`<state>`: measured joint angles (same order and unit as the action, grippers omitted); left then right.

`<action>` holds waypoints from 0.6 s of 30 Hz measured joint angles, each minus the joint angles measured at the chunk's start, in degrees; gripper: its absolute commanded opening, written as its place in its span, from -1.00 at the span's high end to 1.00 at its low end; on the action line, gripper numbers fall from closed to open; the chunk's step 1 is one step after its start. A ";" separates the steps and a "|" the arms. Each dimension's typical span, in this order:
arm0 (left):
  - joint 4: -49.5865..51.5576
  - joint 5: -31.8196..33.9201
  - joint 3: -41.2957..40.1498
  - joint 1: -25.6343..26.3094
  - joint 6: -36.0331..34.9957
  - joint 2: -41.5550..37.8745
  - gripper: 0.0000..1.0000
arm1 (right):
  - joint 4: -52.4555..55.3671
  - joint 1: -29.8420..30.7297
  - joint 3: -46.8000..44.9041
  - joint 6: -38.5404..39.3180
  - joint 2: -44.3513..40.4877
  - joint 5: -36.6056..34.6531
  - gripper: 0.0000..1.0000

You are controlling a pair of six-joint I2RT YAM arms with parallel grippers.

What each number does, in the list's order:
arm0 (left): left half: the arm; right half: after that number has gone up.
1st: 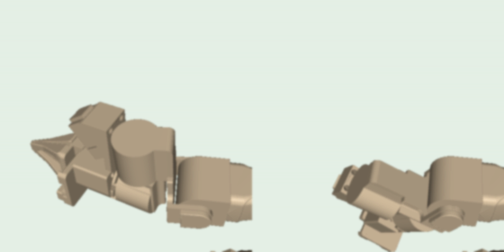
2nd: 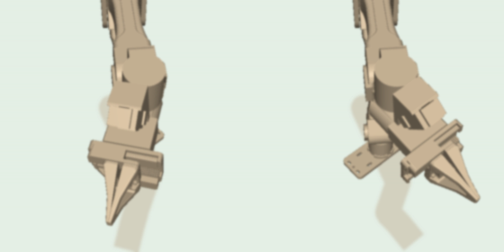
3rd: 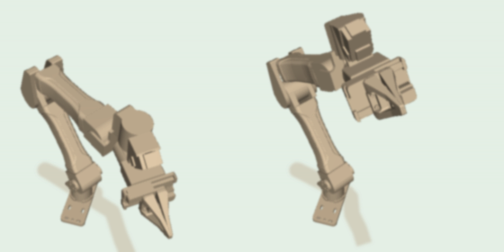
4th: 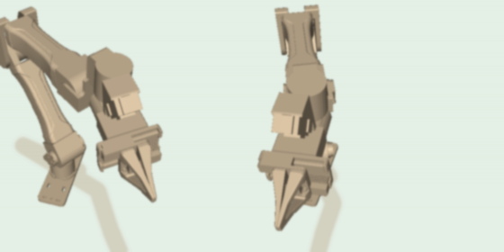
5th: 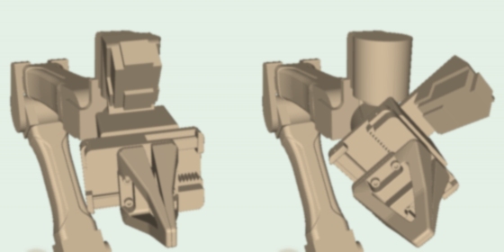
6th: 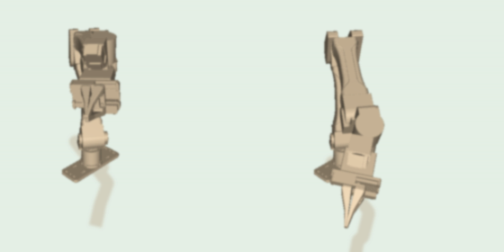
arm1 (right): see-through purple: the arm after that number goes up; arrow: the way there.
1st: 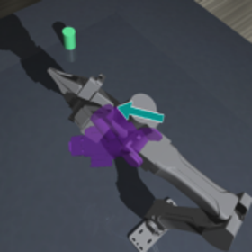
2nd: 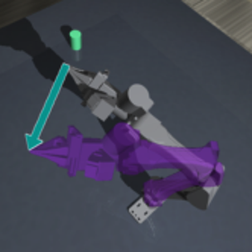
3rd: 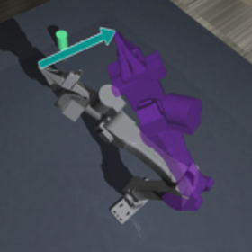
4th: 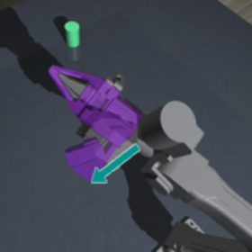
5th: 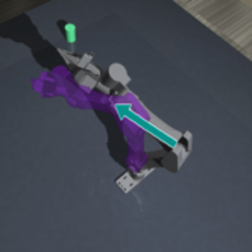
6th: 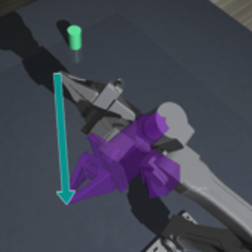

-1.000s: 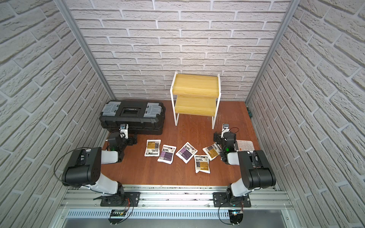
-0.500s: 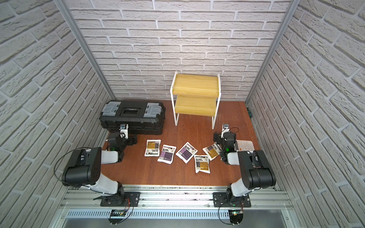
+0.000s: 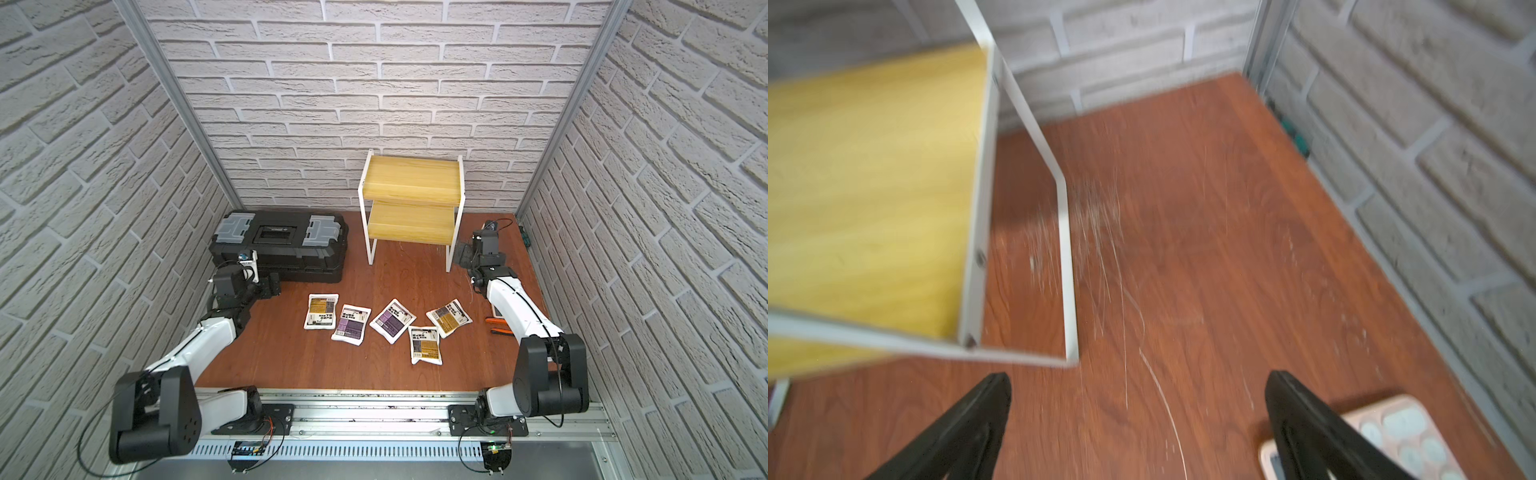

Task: Place the bagged coffee beans on the shelf by color
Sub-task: Adjust the distractor at the center of the board.

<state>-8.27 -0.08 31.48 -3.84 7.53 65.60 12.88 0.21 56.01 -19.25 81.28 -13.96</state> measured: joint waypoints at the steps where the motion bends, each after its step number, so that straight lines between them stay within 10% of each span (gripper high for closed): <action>1: 2.29 0.59 0.00 1.18 0.66 -1.88 -0.97 | 1.77 0.00 -1.46 -0.70 -0.68 0.59 -1.00; 18: 28.22 2.80 8.22 13.57 12.61 -15.72 -0.97 | 20.83 0.02 -7.21 -5.22 -17.29 13.64 -1.00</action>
<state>19.94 2.72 39.70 9.74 20.14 49.89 33.71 0.23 48.80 -24.47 63.99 -0.32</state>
